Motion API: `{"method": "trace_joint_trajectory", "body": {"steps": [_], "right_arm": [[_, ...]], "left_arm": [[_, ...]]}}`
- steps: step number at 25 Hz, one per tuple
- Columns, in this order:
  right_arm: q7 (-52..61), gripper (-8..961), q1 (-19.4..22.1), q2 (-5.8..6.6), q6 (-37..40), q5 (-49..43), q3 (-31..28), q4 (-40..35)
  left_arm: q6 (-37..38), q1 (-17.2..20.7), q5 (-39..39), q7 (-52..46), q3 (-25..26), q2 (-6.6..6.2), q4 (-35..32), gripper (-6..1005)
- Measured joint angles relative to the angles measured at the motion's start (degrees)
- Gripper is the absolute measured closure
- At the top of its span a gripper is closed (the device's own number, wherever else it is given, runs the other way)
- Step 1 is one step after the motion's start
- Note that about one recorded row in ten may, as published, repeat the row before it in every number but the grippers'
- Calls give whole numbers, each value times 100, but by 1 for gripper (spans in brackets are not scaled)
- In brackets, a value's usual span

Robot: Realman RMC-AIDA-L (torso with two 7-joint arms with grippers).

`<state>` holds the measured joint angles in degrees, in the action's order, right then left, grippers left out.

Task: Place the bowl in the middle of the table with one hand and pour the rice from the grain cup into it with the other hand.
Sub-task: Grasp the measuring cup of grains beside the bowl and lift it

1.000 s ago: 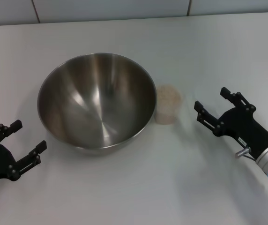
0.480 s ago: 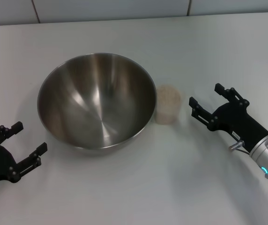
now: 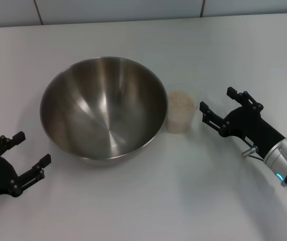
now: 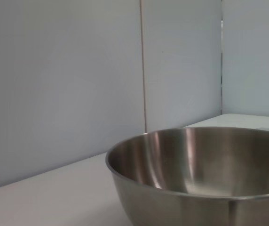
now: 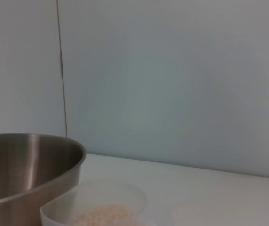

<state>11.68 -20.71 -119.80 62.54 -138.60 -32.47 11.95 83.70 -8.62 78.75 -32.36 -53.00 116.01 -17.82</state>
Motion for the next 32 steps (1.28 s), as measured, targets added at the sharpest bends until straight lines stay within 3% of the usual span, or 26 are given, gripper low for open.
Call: {"method": "trace_joint_trajectory", "body": {"steps": [26, 32], "right_arm": [[1, 193, -140, 0, 44, 0, -82, 68], [-2, 408, -129, 0, 49, 0, -89, 80]], "left_arm": [[-62, 6, 0, -8, -53, 1, -2, 203], [-91, 9, 0, -8, -55, 1, -2, 204]]}}
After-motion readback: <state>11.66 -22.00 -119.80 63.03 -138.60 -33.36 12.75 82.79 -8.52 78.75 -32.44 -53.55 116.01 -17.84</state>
